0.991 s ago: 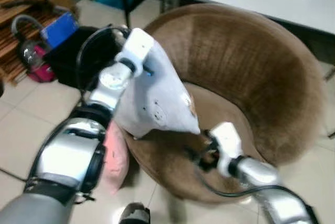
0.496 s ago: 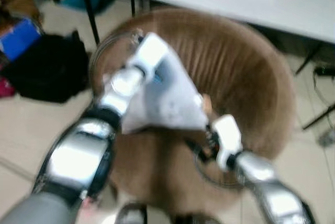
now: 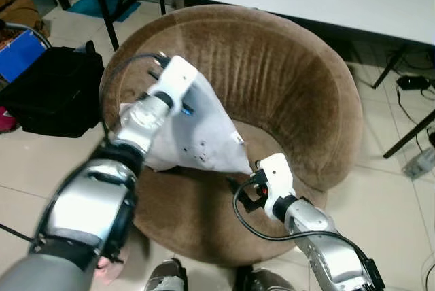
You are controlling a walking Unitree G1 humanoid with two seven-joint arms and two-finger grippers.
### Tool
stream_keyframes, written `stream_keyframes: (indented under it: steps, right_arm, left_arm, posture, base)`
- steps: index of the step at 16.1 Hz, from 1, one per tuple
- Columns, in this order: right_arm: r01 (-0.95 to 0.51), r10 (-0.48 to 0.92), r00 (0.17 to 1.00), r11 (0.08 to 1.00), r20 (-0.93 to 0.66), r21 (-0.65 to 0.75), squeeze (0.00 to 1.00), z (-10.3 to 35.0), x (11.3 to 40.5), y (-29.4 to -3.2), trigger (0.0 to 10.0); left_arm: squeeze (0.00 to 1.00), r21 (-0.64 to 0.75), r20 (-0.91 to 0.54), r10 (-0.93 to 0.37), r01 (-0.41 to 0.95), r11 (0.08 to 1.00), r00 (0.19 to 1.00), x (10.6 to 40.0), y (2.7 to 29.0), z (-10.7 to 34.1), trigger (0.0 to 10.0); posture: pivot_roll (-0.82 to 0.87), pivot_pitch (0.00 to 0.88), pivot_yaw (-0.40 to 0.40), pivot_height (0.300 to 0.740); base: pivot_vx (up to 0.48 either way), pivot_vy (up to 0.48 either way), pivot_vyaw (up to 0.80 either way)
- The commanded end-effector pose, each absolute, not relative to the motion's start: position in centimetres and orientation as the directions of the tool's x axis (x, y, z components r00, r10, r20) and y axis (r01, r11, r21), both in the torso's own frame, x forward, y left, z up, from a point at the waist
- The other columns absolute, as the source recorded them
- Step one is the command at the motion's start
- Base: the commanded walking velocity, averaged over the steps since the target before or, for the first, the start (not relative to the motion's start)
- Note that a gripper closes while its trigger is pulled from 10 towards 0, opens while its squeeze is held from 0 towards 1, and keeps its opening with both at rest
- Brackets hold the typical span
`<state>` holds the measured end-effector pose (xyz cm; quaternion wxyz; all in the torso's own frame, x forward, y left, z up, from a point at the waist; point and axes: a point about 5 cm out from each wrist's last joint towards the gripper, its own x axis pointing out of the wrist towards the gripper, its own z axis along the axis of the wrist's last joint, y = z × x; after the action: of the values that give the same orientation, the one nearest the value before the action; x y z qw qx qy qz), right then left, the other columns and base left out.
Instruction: Move the pillow to the sofa from floor
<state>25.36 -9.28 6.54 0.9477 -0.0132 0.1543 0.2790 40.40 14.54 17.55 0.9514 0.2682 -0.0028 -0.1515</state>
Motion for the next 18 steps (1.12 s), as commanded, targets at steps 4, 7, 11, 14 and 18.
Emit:
stream_keyframes:
  steps: [4,7,11,14,18]
  right_arm:
    - [-0.512,0.503,0.809,0.857,-0.303,0.056,0.0,6.5,25.0,-9.8,10.0]
    - [-0.501,0.492,0.811,0.864,-0.316,0.058,0.0,6.4,24.5,-10.5,10.0]
    - [-0.504,0.491,0.807,0.862,-0.329,0.05,0.0,6.5,24.1,-11.0,10.0]
    - [-0.513,0.496,0.8,0.857,-0.337,0.042,0.0,6.6,24.0,-11.3,10.0]
    - [-0.508,0.492,0.804,0.86,-0.334,0.044,0.0,6.7,24.2,-11.1,10.0]
  left_arm:
    - [0.0,0.599,-0.142,-0.183,0.231,0.766,0.973,40.7,17.1,17.9,10.0]
    - [1.0,0.622,-0.165,-0.095,0.178,0.762,0.982,40.6,18.9,17.5,10.0]
    - [1.0,0.65,-0.176,0.014,0.106,0.752,0.984,40.5,21.1,17.8,10.0]
    - [1.0,0.704,-0.087,0.098,-0.009,0.71,0.991,41.3,23.3,22.5,10.0]
    - [0.0,0.671,0.064,0.137,-0.144,0.728,0.988,41.7,24.1,28.1,10.0]
  posture:
    - [0.01,0.176,-0.024,0.74]
    - [-0.01,0.19,-0.036,0.74]
    - [-0.02,0.201,-0.06,0.74]
    - [-0.02,0.197,-0.06,0.74]
    - [-0.02,0.178,-0.054,0.74]
  base:
    - [0.0,0.0,0.0]
    - [0.0,0.0,0.0]
    - [0.0,0.0,0.0]
    - [0.0,0.0,0.0]
    - [0.0,0.0,0.0]
